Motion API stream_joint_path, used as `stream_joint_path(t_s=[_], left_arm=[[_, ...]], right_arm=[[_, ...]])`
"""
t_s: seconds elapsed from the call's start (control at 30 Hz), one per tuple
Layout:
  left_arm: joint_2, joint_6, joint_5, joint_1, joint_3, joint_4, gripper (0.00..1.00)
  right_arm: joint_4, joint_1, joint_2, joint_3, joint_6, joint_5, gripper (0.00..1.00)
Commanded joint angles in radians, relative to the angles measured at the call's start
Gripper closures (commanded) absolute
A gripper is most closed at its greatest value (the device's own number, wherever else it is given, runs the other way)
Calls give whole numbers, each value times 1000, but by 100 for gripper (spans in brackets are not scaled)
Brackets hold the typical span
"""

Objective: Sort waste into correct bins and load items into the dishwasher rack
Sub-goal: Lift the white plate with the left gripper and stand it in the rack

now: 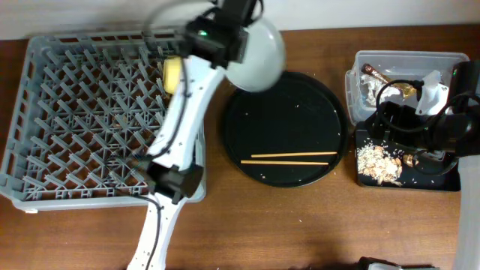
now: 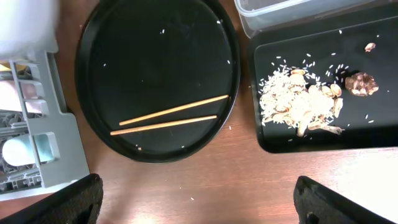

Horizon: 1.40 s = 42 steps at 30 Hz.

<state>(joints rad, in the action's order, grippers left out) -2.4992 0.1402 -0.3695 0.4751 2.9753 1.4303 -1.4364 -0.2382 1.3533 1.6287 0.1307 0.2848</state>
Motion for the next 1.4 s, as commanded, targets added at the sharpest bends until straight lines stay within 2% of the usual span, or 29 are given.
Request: stream_joint_path(t_s=[0.0,0.1,0.3,0.4,0.53,0.67,0.83,1.0,1.07,1.13,1.23,1.3,1.37], left_arm=[[54,-218,-378,-77,78,23,100],[54,-222,-454,-164,66,18,100],[54,-225,-421,-340,9,-12,100],[54,-225,-420,-383,-51,-38,100],[54,-227,-432,-395,-154,-84,100],[53,-229,-578,-395,-278,-145,100],[53,-228,-574,-383,-358,-209,100],[53,-228,-500,-346,-360,-211,98],[53,-228,-460,-334,-360,-215,85],[53,-228,-381,-327,-360,-219,50],[53,-228,-290,-327,-360,-215,37],[54,-228,-293,-327,-358,-229,25],[71,-228,-289,-327,-315,-255,18]], right_arm=[[0,-4,1,-4,-3,-9,2],[0,-5,2,-4,-3,-9,2],[0,-4,1,-4,-3,-9,2],[0,-4,1,-4,-3,-9,2],[0,-4,1,-4,-3,-9,2],[0,-4,1,-4,-3,-9,2],[0,-5,2,-4,-3,-9,2],[0,-4,1,-4,-3,-9,2],[0,-5,2,-4,-3,-9,2],[0,-4,1,-4,-3,-9,2],[0,-4,1,-4,-3,-9,2],[0,-4,1,-4,-3,-9,1],[0,-4,1,-4,-3,-9,2]])
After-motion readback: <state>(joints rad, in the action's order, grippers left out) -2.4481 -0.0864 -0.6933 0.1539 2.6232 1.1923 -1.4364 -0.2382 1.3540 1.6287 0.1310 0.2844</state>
